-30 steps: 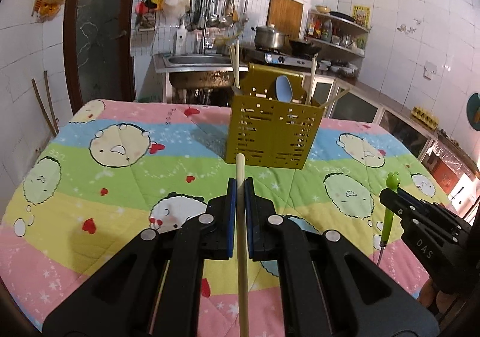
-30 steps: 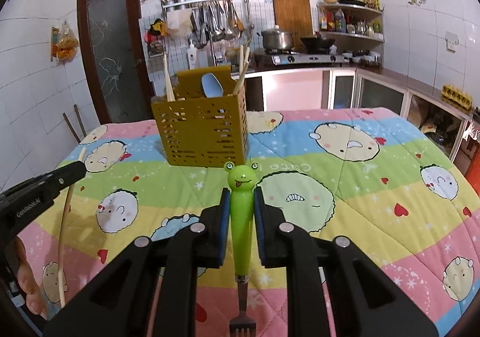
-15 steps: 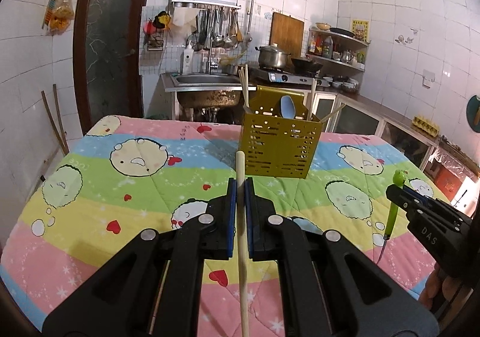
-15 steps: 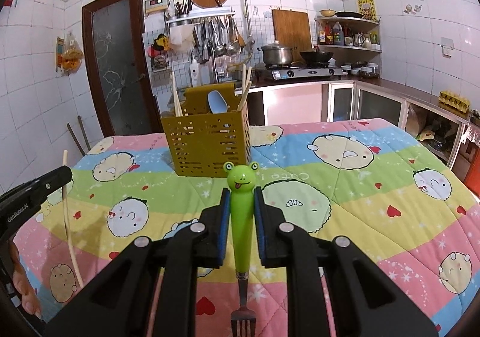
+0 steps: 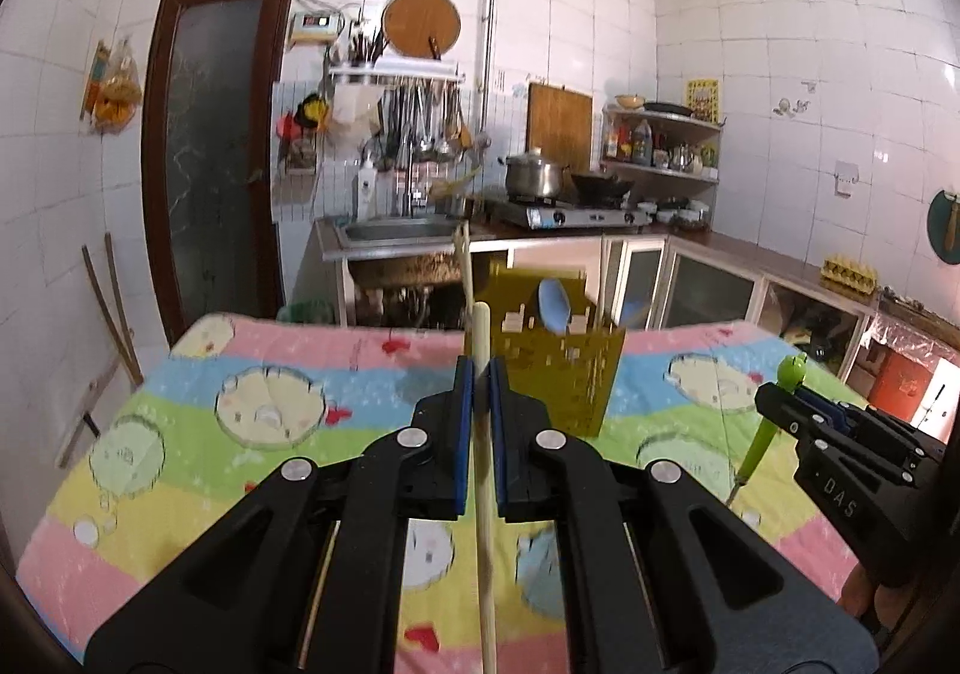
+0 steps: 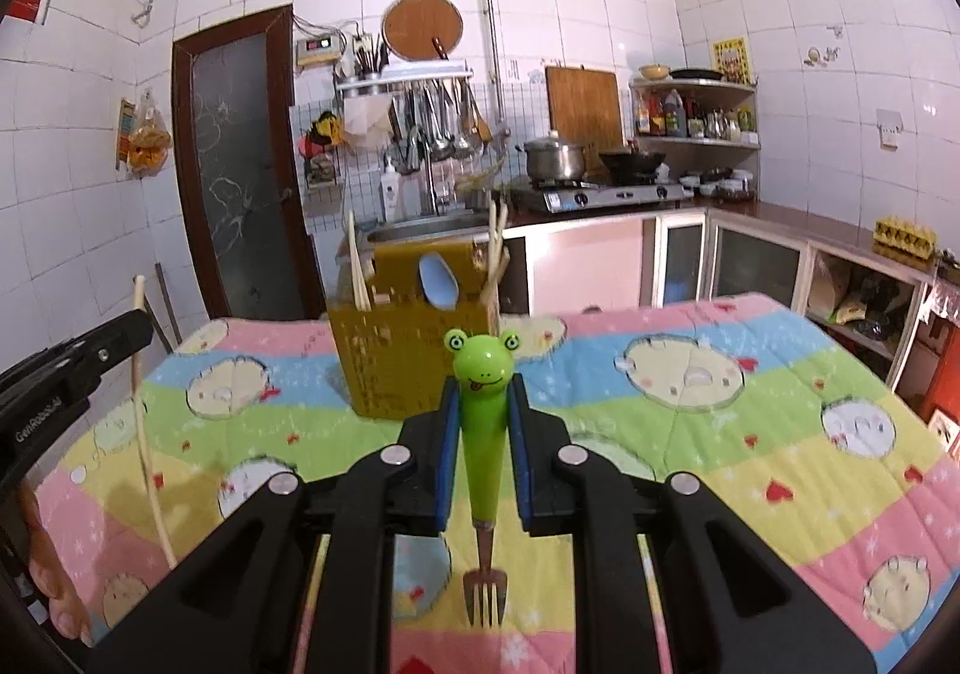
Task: Organize utensils
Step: 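Lift the frog fork and chopstick and carry both above the caddy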
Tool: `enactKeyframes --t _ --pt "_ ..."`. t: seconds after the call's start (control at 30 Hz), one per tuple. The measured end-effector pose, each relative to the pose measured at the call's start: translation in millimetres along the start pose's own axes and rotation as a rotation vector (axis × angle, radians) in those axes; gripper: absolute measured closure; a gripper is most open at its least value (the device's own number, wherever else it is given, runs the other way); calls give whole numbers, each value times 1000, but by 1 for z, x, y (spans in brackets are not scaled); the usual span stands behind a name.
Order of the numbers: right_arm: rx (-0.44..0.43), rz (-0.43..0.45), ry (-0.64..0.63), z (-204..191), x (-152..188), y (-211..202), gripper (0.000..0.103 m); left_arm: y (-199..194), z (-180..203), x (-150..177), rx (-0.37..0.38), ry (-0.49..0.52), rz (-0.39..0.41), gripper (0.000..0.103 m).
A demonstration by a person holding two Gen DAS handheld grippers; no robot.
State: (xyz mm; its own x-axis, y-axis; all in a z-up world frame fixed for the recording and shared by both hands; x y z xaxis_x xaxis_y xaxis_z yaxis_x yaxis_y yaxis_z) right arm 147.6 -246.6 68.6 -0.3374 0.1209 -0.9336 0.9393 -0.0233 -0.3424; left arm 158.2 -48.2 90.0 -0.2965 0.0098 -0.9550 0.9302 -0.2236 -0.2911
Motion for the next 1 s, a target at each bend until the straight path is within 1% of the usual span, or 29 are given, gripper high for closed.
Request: enactKeyframes --t 0.2,0.23,0.4,0.5,0.6,0.73,0.8,0.93,1.0 --pt "-14 88 -21 -11 -57 8 87 20 11 -52 -8 36 84 99" --pt "-15 103 -22 -13 -67 10 87 27 13 -65 -6 37 102 99" --pt "-26 176 -3 -16 -117 27 87 51 14 -107 -11 34 164 99" --pt "-38 189 21 -16 -140 45 87 65 9 -135 -3 3 209 99" --pt "-42 192 34 -17 -155 63 87 88 3 -159 16 -40 248 99" --pt "-42 194 40 -22 -165 89 87 122 -2 -172 7 -68 262 99" --pt "-46 190 39 -25 -164 100 87 144 -2 -172 7 -77 249 99" --pt "-53 169 37 -28 -157 124 87 173 0 -159 20 -83 219 99" --pt "-59 143 39 -28 -149 136 87 184 0 -147 18 -78 208 99"
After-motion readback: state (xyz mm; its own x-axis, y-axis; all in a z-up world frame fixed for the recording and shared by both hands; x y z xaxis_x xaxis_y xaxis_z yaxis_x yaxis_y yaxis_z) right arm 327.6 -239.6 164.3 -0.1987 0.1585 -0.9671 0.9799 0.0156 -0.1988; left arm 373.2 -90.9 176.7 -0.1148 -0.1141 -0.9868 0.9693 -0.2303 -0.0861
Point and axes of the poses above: each gripper's, at about its wrist camera, not at the fingertips, and y roughly the way its jaws point, z to its right, x to its underside, the point moved 5 cm from there along y, roughly the way its jaws point, and after that the axes turned 2 degrees about x, right-handed, at the moved point
